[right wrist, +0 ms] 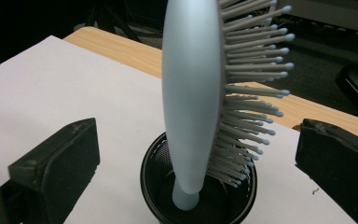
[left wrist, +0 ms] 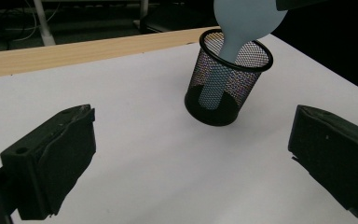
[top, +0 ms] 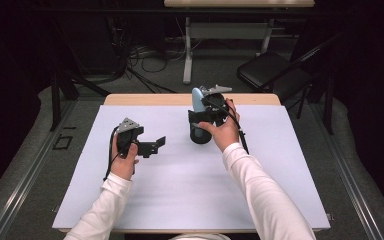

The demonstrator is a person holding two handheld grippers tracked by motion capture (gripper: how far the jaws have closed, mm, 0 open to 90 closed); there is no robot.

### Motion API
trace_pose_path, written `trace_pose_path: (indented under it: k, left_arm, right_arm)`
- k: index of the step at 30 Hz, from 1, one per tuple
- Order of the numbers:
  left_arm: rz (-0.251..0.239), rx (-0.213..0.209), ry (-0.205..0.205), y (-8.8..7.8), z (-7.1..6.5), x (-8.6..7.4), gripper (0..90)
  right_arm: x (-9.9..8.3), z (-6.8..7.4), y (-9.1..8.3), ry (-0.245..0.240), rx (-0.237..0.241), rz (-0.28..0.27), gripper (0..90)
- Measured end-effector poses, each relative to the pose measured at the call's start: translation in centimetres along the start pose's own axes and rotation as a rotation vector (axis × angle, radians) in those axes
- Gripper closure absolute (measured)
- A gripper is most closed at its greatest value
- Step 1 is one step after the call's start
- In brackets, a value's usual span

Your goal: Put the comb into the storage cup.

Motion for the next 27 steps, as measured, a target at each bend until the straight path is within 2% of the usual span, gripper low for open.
trace_pose_path:
  k: [8, 27]
  left_arm:
    - [0.001, 0.003, 0.0, 0.0, 0.0, 0.0, 0.9]
    - [0.001, -0.002, -0.01, -0.5, 0.4, 0.2, 0.8]
  right_arm:
    - [0.1, 0.2, -0.2, 0.004, 0.007, -0.005, 0.0]
    - [-0.2, -0.6, -1.2, 0.0, 0.019, 0.001, 0.0]
Point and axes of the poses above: each handheld gripper's, and its own axes: y roughly forward along the jaws, x roughly out of its top, z roughly to its left, the point moved 6 cm from there along y, roughly forward along the jaws, and after that the axes turned 11 degrees about z, right-handed, at the moved point
